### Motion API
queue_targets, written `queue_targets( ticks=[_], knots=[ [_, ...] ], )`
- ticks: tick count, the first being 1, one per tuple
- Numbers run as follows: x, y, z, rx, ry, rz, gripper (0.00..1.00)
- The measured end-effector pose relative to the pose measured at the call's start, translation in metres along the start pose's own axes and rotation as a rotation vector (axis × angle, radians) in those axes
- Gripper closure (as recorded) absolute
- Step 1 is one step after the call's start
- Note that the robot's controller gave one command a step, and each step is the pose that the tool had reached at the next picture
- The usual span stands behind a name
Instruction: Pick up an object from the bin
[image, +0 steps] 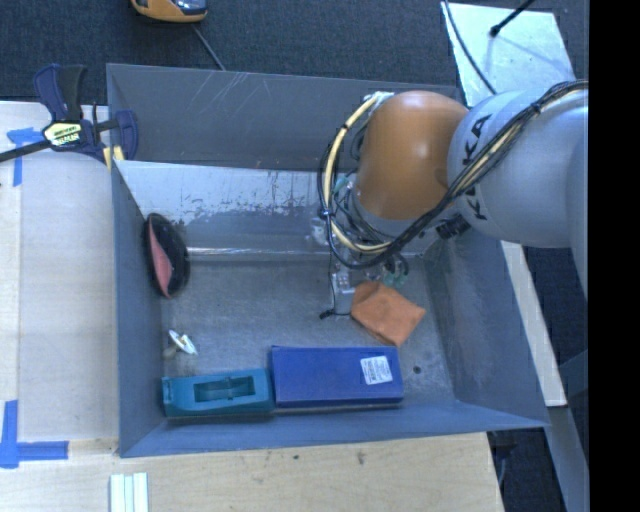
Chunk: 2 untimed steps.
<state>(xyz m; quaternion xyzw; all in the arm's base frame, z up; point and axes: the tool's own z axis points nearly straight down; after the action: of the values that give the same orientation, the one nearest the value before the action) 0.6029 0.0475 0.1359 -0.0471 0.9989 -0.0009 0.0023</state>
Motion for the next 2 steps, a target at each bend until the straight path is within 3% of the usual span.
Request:
queue_targets(
  ticks=[1, 2],
  knots=[
    [0.001, -0.017, 0.007, -0.002, 0.003, 0.044, 0.0],
    [0.03, -0.053, 0.027, -0.002, 0.0, -0.126, 0.0]
  ],
)
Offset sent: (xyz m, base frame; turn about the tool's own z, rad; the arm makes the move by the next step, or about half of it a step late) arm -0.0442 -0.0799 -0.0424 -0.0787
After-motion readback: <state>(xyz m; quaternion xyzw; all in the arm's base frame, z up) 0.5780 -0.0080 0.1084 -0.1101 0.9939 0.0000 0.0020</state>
